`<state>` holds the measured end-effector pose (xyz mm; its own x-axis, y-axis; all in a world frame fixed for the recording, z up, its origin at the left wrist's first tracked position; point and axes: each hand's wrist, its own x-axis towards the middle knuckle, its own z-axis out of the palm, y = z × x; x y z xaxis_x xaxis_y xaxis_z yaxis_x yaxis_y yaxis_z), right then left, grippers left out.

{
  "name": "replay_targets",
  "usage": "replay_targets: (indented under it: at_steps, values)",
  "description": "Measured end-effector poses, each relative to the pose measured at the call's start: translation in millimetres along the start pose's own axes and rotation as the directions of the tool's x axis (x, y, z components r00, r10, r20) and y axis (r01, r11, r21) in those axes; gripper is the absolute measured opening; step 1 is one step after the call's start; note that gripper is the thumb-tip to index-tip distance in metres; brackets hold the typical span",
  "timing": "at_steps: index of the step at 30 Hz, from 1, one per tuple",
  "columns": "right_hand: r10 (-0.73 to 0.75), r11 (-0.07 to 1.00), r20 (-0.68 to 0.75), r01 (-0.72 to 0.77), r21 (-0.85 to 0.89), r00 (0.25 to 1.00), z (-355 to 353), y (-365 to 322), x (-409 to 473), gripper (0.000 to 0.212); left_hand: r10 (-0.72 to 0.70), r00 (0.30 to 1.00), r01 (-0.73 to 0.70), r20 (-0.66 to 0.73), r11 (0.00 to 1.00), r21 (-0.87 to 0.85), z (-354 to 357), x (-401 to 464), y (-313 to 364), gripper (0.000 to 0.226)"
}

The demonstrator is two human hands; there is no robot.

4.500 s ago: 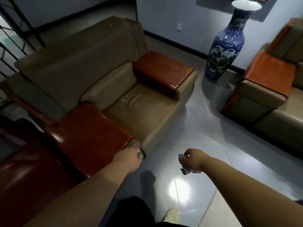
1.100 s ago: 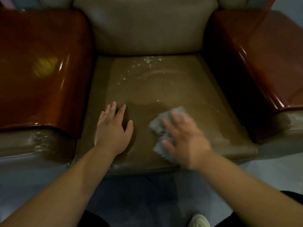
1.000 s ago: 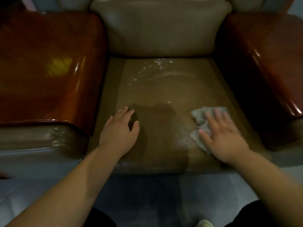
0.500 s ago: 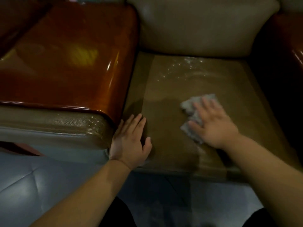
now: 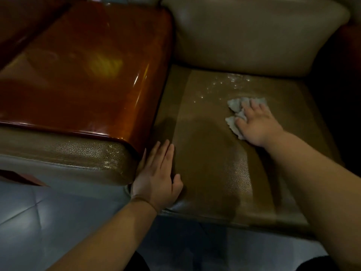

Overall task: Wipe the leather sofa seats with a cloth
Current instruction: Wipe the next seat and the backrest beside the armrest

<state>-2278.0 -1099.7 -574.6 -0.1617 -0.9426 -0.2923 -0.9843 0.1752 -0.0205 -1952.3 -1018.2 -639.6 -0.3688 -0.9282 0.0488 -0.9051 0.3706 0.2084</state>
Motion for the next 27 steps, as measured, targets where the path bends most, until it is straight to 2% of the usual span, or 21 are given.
replay_targets:
  at_steps: [1, 2, 4, 5, 6, 8, 9, 11, 12, 14, 15, 16, 17, 20, 22, 24, 25, 27]
  values:
    - [-0.007, 0.999, -0.011, 0.007, -0.048, 1.000, 4, -8, 2, 0.076, 0.003, 1.000, -0.003, -0.003, 1.000, -0.004, 0, 0, 0, 0.082]
    - [-0.114, 0.989, -0.050, 0.108, -0.100, 0.992, 8, -27, -2, 0.080, 0.010, 1.000, -0.011, -0.008, 1.000, -0.012, 1, 1, -1, 0.082]
    - [-0.406, 0.912, -0.142, 0.390, -0.127, 0.903, 25, -75, -39, 0.077, 0.035, 0.999, -0.036, -0.024, 0.999, -0.021, 2, 2, -3, 0.083]
    - [-0.521, 0.853, -0.138, 0.510, -0.111, 0.842, 32, -93, -62, 0.069, 0.051, 0.998, -0.052, -0.035, 0.998, -0.020, 2, 2, -4, 0.083]
    - [-0.563, 0.827, -0.093, 0.560, -0.055, 0.821, 35, -101, -83, 0.066, 0.066, 0.997, -0.067, -0.043, 0.998, -0.016, 3, 2, -5, 0.084]
    - [-0.532, 0.846, 0.013, 0.532, -0.035, 0.847, 34, -80, -95, 0.073, 0.084, 0.995, -0.085, -0.044, 0.996, -0.017, 3, 2, -6, 0.083]
    - [-0.475, 0.880, -0.033, 0.473, -0.054, 0.880, 34, -57, -89, 0.075, 0.083, 0.996, -0.084, -0.038, 0.996, -0.021, 2, 3, -6, 0.083]
    - [-0.213, 0.976, -0.069, 0.216, 0.030, 0.975, 27, 5, -69, 0.080, 0.074, 0.997, -0.074, -0.023, 0.997, -0.032, 0, 4, -5, 0.082]
    - [-0.042, 0.996, -0.050, 0.045, 0.076, 0.998, 23, 39, -63, 0.081, 0.070, 0.997, -0.070, -0.016, 0.997, -0.035, -1, 4, -4, 0.081]
    - [0.220, 0.972, -0.009, -0.218, 0.087, 0.976, 23, 73, -62, 0.081, 0.061, 0.998, -0.062, -0.013, 0.997, -0.038, -2, 5, -3, 0.080]
    - [0.256, 0.965, -0.011, -0.255, 0.069, 0.967, 27, 74, -64, 0.085, 0.057, 0.998, -0.058, -0.010, 0.997, -0.042, -3, 4, -3, 0.080]
    - [0.219, 0.975, -0.025, -0.218, 0.039, 0.975, 34, 62, -70, 0.092, 0.053, 0.999, -0.053, -0.003, 0.998, -0.046, -4, 4, -2, 0.080]
    - [0.114, 0.993, -0.053, -0.113, 0.022, 0.992, 42, 42, -78, 0.096, 0.047, 0.999, -0.047, 0.004, 0.998, -0.048, -6, 5, -1, 0.079]
    - [-0.210, 0.975, -0.186, 0.219, 0.029, 0.960, 54, -27, -125, 0.076, 0.015, 0.999, -0.014, 0.032, 1.000, -0.022, -15, 4, 4, 0.078]
    - [-0.306, 0.941, -0.118, 0.319, 0.113, 0.945, 44, -42, -148, 0.075, -0.034, 0.996, 0.037, 0.078, 0.999, -0.037, -26, 6, 11, 0.076]
    - [-0.333, 0.940, -0.077, 0.337, 0.053, 0.940, 45, -7, -139, 0.081, -0.099, 0.984, 0.114, 0.148, 0.989, -0.093, -42, 16, 23, 0.074]
    - [-0.282, 0.958, -0.079, 0.286, 0.035, 0.956, 43, 19, -127, 0.086, -0.113, 0.976, 0.138, 0.184, 0.982, -0.129, -51, 25, 30, 0.072]
    - [-0.054, 0.995, -0.082, 0.060, 0.075, 0.995, 41, 78, -107, 0.096, -0.044, 0.976, 0.079, 0.213, 0.984, -0.160, -63, 50, 52, 0.068]
